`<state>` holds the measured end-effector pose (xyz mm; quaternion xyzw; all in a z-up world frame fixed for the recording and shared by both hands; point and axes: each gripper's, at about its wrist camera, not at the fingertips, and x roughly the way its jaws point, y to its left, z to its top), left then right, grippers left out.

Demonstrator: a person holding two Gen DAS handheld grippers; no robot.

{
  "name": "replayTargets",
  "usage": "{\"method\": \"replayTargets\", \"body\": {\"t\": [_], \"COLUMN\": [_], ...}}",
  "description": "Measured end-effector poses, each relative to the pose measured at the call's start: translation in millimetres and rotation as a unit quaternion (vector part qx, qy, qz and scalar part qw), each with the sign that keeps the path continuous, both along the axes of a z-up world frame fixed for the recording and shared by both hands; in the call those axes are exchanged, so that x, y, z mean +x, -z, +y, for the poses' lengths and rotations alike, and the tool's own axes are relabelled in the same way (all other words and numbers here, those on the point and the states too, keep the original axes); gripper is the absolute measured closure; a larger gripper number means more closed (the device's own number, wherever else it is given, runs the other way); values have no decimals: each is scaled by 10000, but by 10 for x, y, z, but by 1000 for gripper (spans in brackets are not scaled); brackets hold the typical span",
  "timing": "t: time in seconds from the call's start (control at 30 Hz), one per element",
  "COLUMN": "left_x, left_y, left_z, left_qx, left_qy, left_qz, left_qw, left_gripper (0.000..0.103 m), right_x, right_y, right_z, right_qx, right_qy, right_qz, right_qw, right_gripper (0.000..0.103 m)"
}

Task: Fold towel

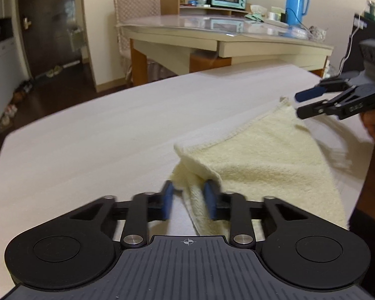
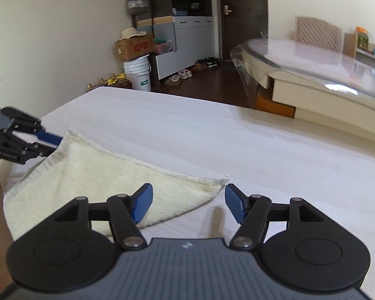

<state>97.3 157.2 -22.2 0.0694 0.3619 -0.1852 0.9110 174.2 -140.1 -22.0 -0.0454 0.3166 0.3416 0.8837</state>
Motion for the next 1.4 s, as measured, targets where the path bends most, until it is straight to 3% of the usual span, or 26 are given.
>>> {"method": "replayTargets", "body": {"t": [0.07,0.13,0.2,0.23,0.47,0.63,0.73,0.8,0.9,1.07,1.17,1.3,1.4], "left_x": [-23,-30,2,55,425,620,651,616,581,629,647,618,660], "left_y": [-27,-43,-40,-37,-18,-51,-75,-113,-162,-154,-134,-137,-100], "left_z": [33,58,54,43,-40,-58,-62,-42,-10,7,-16,-75,-114], "left_qx": [14,18,13,15,30,79,95,74,-16,-512,-743,-714,-557], "left_qy": [4,2,-15,-24,-87,-94,-56,-39,-4,195,303,351,201], "left_qz": [1,-17,-27,-30,-52,-47,-71,-172,-293,-69,35,25,14], "left_qw": [10000,10000,10000,10000,9999,9999,9999,9998,9996,9985,9968,9968,9982], "left_gripper": [87,87,88,88,89,89,86,77,67,64,52,47,50], "right_x": [19,55,88,100,336,545,551,444,345,249,195,121,111], "right_y": [-5,11,20,25,-41,-135,-254,-351,-413,-391,-364,-356,-356], "right_z": [-82,-95,-115,-128,-253,-222,-157,-102,-18,116,167,179,171], "right_qx": [67,107,112,101,-18,-393,-578,-526,-344,-39,19,33,82], "right_qy": [13,0,-2,17,157,228,220,128,-98,-425,-522,-558,-545], "right_qz": [45,98,93,58,-174,-412,-608,-818,-810,-506,-398,-361,-323], "right_qw": [10000,9999,9999,9999,9997,9981,9962,9952,9961,9978,9978,9978,9980], "right_gripper": [37,44,85,94,96,93,75,58,54,48,40,39,36]}}
